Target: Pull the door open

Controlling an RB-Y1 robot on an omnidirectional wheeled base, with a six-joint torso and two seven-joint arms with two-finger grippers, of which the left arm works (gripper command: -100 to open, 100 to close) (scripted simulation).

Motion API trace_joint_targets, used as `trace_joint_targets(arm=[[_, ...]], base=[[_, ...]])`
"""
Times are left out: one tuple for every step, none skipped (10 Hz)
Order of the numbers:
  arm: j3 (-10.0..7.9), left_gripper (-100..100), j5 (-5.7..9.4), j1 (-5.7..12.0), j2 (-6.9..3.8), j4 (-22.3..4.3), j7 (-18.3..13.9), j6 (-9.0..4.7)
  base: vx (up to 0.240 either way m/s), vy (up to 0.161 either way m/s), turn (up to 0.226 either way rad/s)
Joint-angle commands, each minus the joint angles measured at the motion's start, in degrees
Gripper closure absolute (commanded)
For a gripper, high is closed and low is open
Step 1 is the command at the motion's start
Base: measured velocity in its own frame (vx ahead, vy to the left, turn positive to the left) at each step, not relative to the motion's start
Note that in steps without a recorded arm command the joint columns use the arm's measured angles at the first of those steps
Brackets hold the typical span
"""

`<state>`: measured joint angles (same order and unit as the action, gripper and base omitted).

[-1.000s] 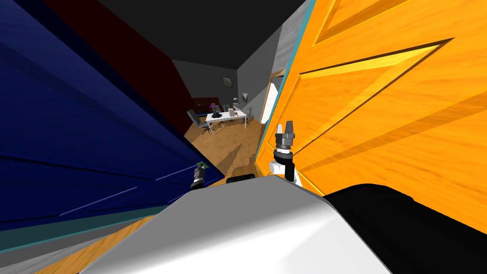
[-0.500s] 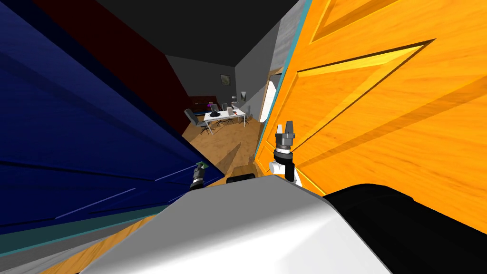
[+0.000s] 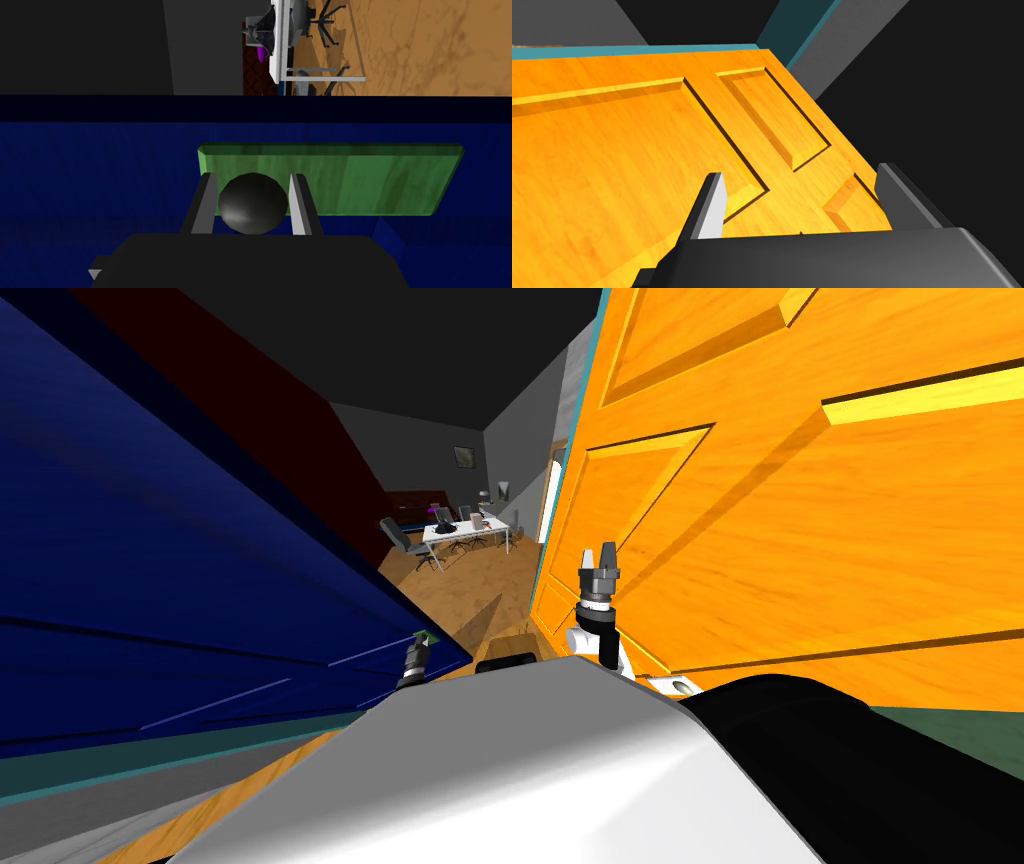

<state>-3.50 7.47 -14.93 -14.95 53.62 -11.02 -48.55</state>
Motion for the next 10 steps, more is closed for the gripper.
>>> trace_joint_targets(arm=[[0.63,100,-0.30,-0.77,-0.91,0.1,-1.1,-0.85],[1.07,100,-0.49,-1.16,-1.35,0.3,-1.6,-1.21],[1.03,100,-0.47,-0.85,-0.91,0.0,-1.2,-0.80],[1.81,100,-0.82,-1.84,-1.57,0.0,-2.1,-1.88],[2.20,100,-1.01,-2.36,-2.04,0.0,-2.5,-2.59],[2.64,100,-1.21,-2.95,-2.56,0.1,-3.1,-3.39],[3.10,100,-1.43,-3.58,-3.11,0.1,-3.6,-4.24],[3.57,100,-1.64,-4.20,-3.66,0.2,-4.2,-5.08],[4.00,100,-1.84,-4.78,-4.18,0.2,-4.7,-5.87],[4.53,100,-2.09,-5.50,-4.82,0.3,-5.4,-6.84]], base=[[-0.223,0.032,-0.124],[-0.199,0.002,-0.103],[-0.093,-0.008,-0.022],[-0.143,0.034,-0.125],[-0.221,0.022,-0.146],[-0.217,0.026,-0.115],[-0.207,0.048,-0.116],[-0.220,0.056,-0.137],[-0.223,0.033,-0.128],[-0.233,0.040,-0.132]])
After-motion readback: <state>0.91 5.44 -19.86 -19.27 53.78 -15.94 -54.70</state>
